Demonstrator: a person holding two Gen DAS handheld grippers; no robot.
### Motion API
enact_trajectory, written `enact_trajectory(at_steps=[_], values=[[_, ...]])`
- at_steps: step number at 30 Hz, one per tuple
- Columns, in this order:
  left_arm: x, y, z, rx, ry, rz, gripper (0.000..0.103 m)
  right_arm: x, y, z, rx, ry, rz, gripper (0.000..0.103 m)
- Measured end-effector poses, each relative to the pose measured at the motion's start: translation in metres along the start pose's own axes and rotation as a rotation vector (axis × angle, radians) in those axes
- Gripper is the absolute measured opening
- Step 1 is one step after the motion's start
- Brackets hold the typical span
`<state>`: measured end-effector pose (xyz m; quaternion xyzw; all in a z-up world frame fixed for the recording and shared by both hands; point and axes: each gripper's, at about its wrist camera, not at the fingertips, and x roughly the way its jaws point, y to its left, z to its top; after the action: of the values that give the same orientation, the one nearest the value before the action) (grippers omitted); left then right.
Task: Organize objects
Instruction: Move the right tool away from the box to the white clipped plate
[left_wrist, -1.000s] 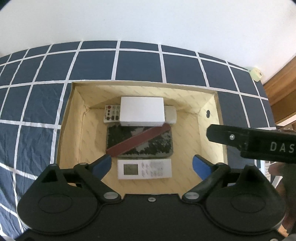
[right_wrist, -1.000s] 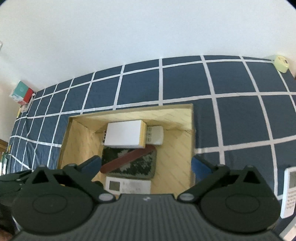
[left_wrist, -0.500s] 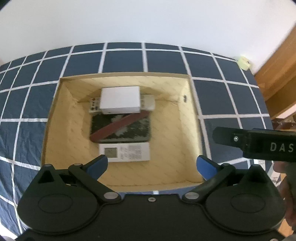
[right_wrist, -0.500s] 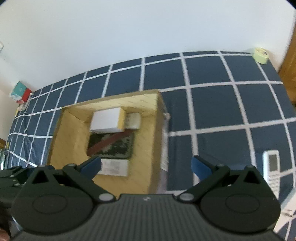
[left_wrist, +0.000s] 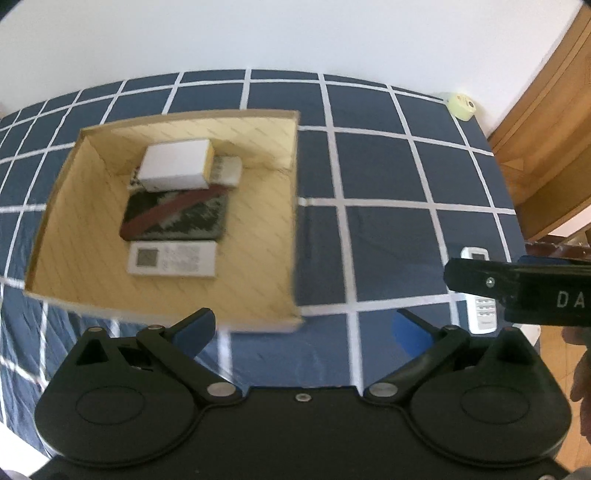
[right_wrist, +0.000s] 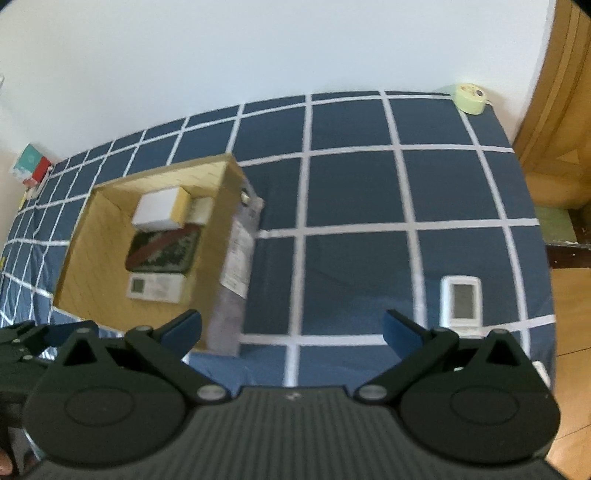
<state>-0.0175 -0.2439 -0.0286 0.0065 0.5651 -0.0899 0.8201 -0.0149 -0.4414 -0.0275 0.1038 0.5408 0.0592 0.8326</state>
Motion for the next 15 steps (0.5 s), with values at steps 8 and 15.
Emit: enact_trajectory(at_steps=[8,15], values=[[0.003,-0.059,-0.027,-0.076,0.002,0.057,0.103,-0.021,-0.059,-0.014,-0.081,0.026,0.021,0.103],[0.007,-0.099,-0.051,-0.156,0.012,0.116,0.103,-0.027,-0.1,-0.022,-0.161,0.065,0.048,0.103]])
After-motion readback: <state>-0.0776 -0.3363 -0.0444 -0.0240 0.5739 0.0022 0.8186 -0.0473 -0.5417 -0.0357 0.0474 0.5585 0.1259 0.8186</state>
